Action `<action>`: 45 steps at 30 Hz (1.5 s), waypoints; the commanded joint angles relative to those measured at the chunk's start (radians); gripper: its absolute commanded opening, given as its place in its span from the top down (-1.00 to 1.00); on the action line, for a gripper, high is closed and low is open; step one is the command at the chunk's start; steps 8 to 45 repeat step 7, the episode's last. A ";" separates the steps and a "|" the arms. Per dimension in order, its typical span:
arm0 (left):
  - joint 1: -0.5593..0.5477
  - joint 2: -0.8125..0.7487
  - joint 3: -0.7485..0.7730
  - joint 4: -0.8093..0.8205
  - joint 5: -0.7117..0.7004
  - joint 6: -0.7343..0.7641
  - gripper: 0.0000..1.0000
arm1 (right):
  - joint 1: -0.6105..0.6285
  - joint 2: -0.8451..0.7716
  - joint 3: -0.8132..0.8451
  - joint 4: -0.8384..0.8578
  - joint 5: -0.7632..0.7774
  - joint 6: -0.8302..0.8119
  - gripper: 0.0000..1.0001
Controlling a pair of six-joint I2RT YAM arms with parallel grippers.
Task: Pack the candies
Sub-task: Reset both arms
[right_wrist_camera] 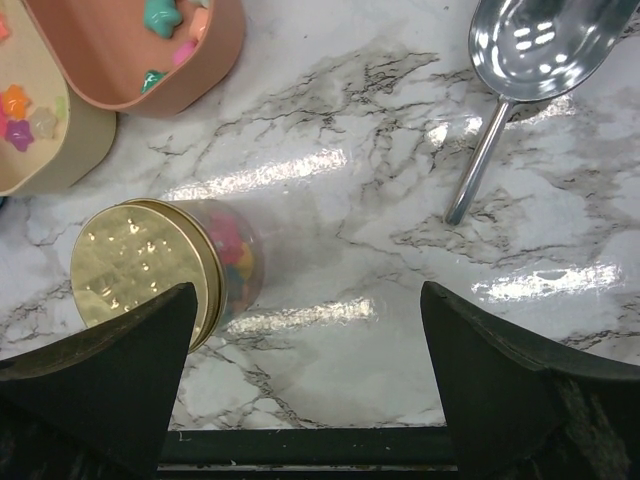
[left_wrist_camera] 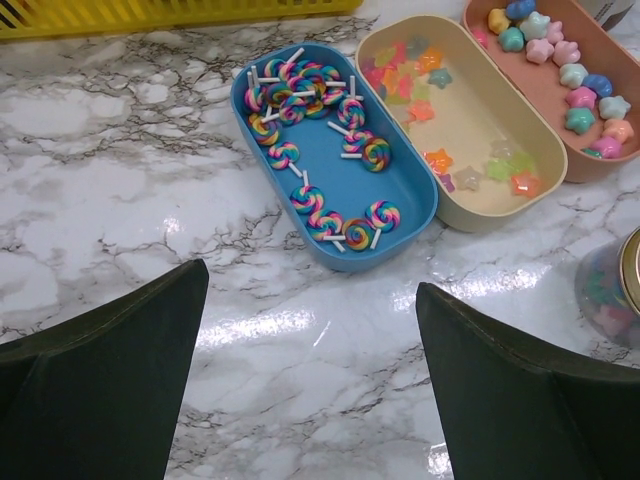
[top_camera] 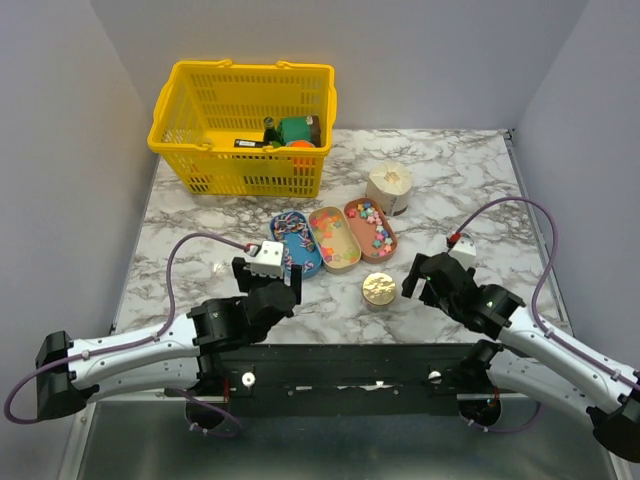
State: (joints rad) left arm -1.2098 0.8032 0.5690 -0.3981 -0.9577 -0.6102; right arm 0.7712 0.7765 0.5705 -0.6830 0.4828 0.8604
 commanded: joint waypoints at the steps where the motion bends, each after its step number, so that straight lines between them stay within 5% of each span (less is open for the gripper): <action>1: 0.004 -0.033 -0.021 0.011 -0.046 0.003 -0.97 | 0.004 0.009 0.014 -0.021 0.048 0.020 -1.00; 45: 0.004 -0.032 -0.018 0.013 -0.039 0.004 -0.97 | 0.004 0.012 0.014 -0.021 0.048 0.029 -1.00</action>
